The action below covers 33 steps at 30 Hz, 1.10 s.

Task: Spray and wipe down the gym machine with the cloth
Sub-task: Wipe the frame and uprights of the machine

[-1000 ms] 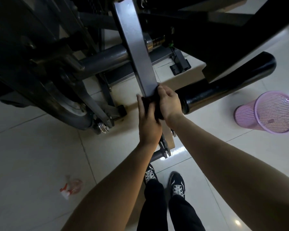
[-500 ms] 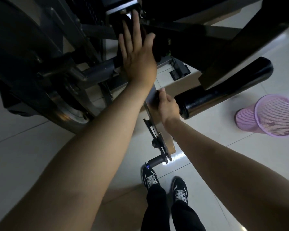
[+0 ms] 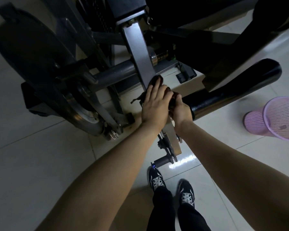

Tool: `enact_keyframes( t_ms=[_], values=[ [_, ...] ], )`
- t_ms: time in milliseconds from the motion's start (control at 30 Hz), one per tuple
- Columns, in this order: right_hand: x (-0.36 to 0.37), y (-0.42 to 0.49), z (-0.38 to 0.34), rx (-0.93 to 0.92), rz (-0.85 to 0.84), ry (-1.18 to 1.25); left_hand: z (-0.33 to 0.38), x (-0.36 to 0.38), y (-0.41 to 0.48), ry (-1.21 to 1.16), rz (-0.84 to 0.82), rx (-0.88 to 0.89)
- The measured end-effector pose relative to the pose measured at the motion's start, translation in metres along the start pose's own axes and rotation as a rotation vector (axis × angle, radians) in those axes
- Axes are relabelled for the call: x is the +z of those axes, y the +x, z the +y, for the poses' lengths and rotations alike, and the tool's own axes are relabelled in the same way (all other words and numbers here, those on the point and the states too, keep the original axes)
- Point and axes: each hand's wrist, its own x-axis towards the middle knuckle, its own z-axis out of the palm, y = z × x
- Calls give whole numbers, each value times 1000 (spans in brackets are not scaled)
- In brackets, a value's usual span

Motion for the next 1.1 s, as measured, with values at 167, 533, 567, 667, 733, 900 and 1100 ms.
enact_keyframes(
  t_ms=[167, 533, 567, 667, 733, 900, 1100],
  values=[
    [-2, -23, 7, -116, 23, -31, 4, -8, -19, -391, -58, -97],
    [72, -72, -42, -555, -209, -31, -42, -80, -30, -1294, 328, -736],
    [79, -69, -47, -585, -198, -71, -48, -83, -31, -1322, 319, -729],
    [101, -55, -64, -720, -105, -231, -77, -87, -36, -1343, 352, -722],
    [110, -43, -73, -885, -2, -342, -92, -84, -35, -1190, 343, -755],
    [145, -30, -77, -1001, -19, -630, -97, -68, -38, -843, 414, -831],
    [185, -38, -76, -919, -225, -669, -113, -67, -36, -826, 357, -925]
  ],
)
